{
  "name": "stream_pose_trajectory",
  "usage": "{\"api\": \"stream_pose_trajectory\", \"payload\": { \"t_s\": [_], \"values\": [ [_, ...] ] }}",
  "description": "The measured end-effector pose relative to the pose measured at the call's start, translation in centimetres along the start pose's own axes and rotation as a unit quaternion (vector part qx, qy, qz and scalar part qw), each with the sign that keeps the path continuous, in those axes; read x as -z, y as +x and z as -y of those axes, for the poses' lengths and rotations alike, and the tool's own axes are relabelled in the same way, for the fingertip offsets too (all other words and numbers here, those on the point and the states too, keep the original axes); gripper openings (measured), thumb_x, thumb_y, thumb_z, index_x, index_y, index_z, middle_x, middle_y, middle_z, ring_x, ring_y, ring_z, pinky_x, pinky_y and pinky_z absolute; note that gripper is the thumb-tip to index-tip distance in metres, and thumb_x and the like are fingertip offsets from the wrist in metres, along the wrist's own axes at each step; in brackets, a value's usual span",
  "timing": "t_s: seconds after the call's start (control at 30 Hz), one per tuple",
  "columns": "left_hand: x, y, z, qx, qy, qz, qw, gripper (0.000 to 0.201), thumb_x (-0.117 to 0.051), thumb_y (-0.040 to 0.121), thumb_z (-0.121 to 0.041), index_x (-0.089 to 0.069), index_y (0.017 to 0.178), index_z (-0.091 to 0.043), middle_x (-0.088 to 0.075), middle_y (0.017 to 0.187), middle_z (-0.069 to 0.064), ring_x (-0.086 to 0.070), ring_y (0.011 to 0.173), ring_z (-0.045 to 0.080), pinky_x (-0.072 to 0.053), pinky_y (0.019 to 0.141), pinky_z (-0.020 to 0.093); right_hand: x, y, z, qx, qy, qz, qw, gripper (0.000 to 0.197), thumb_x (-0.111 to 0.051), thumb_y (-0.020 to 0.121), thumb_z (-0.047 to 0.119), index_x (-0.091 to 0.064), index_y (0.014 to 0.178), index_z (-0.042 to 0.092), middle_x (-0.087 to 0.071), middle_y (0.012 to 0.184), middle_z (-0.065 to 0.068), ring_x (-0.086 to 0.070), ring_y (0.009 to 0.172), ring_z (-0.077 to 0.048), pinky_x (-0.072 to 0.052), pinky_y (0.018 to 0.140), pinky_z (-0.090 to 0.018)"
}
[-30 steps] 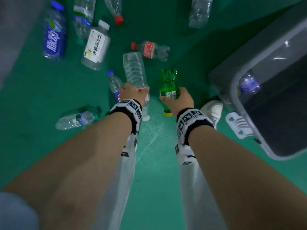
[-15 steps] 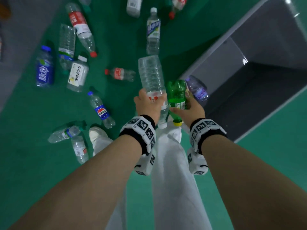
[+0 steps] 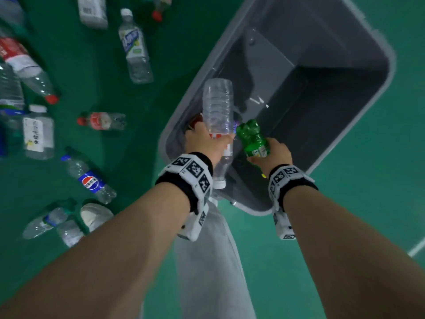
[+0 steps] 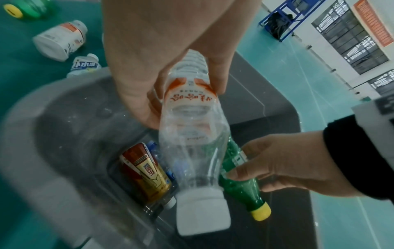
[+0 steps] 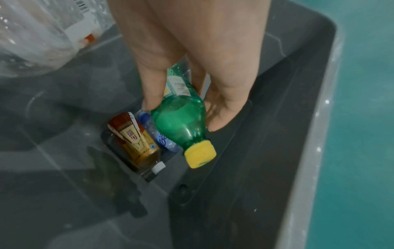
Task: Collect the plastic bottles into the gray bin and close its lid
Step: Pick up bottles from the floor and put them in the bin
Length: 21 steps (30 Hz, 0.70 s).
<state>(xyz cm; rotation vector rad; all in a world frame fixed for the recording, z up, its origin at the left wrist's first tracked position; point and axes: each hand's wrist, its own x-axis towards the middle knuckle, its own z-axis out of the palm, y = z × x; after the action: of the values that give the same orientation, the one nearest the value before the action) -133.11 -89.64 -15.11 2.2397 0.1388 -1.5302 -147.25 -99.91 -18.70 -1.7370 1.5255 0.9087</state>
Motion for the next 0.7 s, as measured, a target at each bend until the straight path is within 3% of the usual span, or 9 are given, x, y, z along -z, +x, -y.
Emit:
{"api": "stream_pose_trajectory", "payload": {
  "t_s": [0.1,0.2,0.3,0.4,0.47,0.57,0.7],
  "values": [
    [-2.3,2.8,-0.2,0.037,0.003,0.021,0.999,0.073,-0.074,0.069,-0.051,-0.048,0.125,-0.011,-0.053,0.125,0.010,-0.057,0.109,0.028,-0.047,0.098,0.040,-1.6,3.2,-0.7,0.004,-0.051,0.038,0.998,0.068,-0.079,0.074,0.028,-0.047,0.133,0.016,-0.049,0.125,-0.013,-0.052,0.115,-0.034,-0.044,0.098,-0.039],
    [-3.7,5.0,-0.5,0.061,-0.014,0.049,0.997,0.065,-0.076,0.062,-0.052,-0.060,0.114,-0.016,-0.067,0.108,0.005,-0.067,0.092,0.022,-0.054,0.087,0.036,-3.4,5.6,-0.8,0.009,-0.101,0.064,0.993,0.056,-0.075,0.077,0.022,-0.049,0.127,0.015,-0.047,0.125,-0.012,-0.051,0.115,-0.036,-0.046,0.097,-0.042],
    [-4.6,7.3,-1.0,0.077,-0.039,0.081,0.993,0.043,-0.078,0.072,-0.038,-0.066,0.106,-0.013,-0.072,0.098,0.007,-0.070,0.085,0.023,-0.057,0.081,0.034,-5.1,7.8,-1.3,-0.003,-0.133,0.092,0.987,0.049,-0.068,0.083,0.017,-0.050,0.128,0.013,-0.047,0.127,-0.013,-0.049,0.119,-0.037,-0.045,0.099,-0.043],
    [-4.8,9.3,-1.5,0.094,-0.065,0.093,0.989,0.041,-0.077,0.077,-0.028,-0.062,0.110,-0.008,-0.071,0.100,0.012,-0.071,0.087,0.026,-0.059,0.073,0.035,-6.4,9.3,-1.5,-0.022,-0.132,0.103,0.986,0.042,-0.058,0.090,0.019,-0.051,0.130,0.010,-0.047,0.128,-0.014,-0.049,0.119,-0.038,-0.044,0.098,-0.043],
    [-4.9,10.5,-1.8,0.098,-0.061,0.087,0.990,0.037,-0.076,0.078,-0.028,-0.062,0.106,-0.009,-0.071,0.100,0.011,-0.071,0.088,0.026,-0.059,0.079,0.037,-7.0,10.1,-1.3,-0.028,-0.135,0.107,0.985,0.041,-0.054,0.092,0.019,-0.050,0.131,0.008,-0.048,0.129,-0.015,-0.049,0.120,-0.038,-0.045,0.098,-0.043],
    [-5.2,11.8,-2.6,0.107,-0.060,0.086,0.989,0.019,-0.073,0.081,-0.027,-0.058,0.084,-0.015,-0.071,0.100,0.010,-0.070,0.091,0.025,-0.058,0.081,0.037,-7.5,11.0,-0.4,-0.037,-0.143,0.116,0.982,0.040,-0.050,0.093,0.015,-0.049,0.132,0.005,-0.047,0.131,-0.016,-0.047,0.122,-0.038,-0.046,0.096,-0.043],
    [-6.1,13.6,-3.8,0.111,-0.066,0.066,0.989,0.023,-0.076,0.078,-0.030,-0.057,0.080,-0.016,-0.071,0.097,0.010,-0.070,0.090,0.027,-0.056,0.088,0.042,-7.9,12.4,0.3,-0.039,-0.138,0.131,0.981,0.044,-0.050,0.095,0.021,-0.045,0.135,0.005,-0.043,0.134,-0.017,-0.047,0.123,-0.036,-0.043,0.099,-0.041]
  ]
}}
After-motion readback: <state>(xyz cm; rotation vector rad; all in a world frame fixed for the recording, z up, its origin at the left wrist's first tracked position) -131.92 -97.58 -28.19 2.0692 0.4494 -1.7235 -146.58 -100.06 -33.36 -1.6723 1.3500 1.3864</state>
